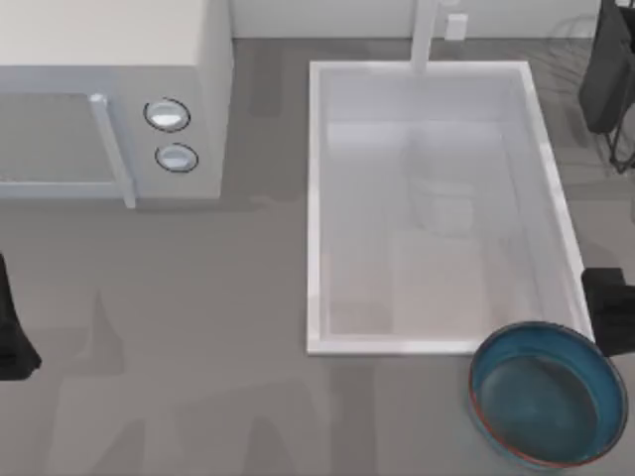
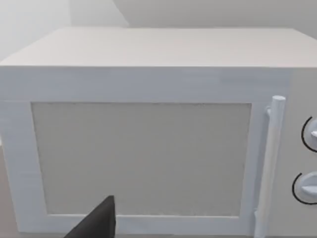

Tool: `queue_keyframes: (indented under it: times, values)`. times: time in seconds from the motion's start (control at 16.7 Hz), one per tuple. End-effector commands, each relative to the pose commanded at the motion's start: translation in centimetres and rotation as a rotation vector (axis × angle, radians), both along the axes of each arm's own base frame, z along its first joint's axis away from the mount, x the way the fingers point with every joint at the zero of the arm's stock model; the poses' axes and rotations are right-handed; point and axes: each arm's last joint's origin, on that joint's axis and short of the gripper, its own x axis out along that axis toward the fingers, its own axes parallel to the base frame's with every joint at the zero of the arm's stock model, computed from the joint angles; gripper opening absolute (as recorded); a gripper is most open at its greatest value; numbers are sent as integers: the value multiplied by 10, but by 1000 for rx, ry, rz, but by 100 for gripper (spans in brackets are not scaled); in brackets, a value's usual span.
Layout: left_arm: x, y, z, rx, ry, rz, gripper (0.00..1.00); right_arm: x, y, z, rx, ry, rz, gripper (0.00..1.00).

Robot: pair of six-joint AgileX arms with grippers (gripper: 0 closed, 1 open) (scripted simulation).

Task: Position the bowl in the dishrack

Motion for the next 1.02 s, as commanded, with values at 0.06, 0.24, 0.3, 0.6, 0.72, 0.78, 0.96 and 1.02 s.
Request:
queue_keyframes:
  times: [0.06, 0.24, 0.3, 0.6, 0.72, 0.78, 0.96, 1.02]
  values:
    - [0, 0, 0, 0, 0, 0, 100, 5, 3, 0, -12, 34, 0, 100]
    - [0, 0, 0, 0, 0, 0, 100, 11, 8, 1, -28, 72, 0, 100]
    - [0, 0, 0, 0, 0, 0, 100, 11, 8, 1, -28, 72, 0, 100]
    - [0, 0, 0, 0, 0, 0, 100, 11, 7, -4, -28, 73, -2, 100]
    - [0, 0, 0, 0, 0, 0, 100, 13, 8, -18, -29, 75, -1, 100]
    - [0, 0, 0, 0, 0, 0, 100, 14, 8, -28, -28, 73, 0, 100]
    - [0, 0, 0, 0, 0, 0, 100, 17, 9, -65, -25, 62, -1, 100]
    - [0, 0, 0, 0, 0, 0, 100, 16, 9, -76, -24, 60, 0, 100]
